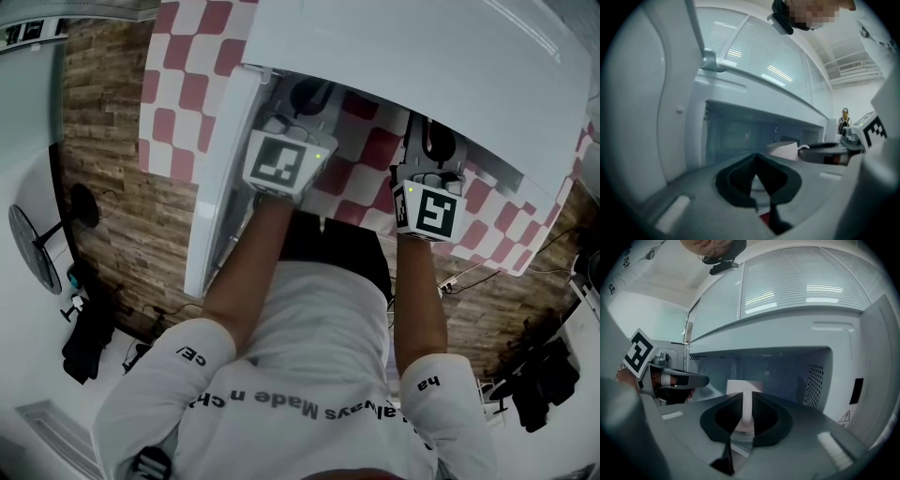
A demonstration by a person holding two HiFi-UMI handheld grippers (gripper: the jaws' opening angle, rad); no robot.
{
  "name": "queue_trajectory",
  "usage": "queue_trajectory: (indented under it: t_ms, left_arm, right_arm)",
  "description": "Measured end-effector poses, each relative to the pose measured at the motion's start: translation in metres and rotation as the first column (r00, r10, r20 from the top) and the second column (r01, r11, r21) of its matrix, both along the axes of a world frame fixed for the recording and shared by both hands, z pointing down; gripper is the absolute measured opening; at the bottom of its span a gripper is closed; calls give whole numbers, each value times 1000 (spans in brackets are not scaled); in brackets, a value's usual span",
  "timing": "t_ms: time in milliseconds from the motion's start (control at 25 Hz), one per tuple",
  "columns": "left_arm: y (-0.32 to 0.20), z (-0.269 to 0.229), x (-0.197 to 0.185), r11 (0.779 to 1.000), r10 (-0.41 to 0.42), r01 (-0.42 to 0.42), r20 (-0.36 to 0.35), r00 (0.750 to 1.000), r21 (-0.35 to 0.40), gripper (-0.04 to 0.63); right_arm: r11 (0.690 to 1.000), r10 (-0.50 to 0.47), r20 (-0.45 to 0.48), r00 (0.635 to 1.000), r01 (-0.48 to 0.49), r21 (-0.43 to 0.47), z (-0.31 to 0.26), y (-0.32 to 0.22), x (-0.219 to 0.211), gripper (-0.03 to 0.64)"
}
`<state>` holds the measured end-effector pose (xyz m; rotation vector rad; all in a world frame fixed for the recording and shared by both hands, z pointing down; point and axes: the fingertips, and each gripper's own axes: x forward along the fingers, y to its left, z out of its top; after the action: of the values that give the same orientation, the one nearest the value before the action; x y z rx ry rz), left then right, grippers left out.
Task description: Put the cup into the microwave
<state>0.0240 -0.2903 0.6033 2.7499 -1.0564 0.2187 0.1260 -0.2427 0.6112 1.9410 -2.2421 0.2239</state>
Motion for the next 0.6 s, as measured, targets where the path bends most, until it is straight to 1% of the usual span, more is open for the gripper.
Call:
queue_trajectory:
  t_ms: [160, 360, 600]
  left_arm:
    - [-6, 1, 3, 1000, 1, -1, -4, 1000, 12, 3]
    - [-7, 2, 11, 999, 14, -14, 0, 1000, 30, 3]
    - [-8, 7, 15, 999, 24, -24, 14, 1000, 31, 3]
  right_arm:
    - [1000, 23, 11, 1000, -23, 6, 1, -7, 3, 41]
    - [999, 27, 12, 1000, -28, 30, 1, -14, 4, 41]
    - [999, 33, 26, 999, -33, 17, 7, -16, 2, 43]
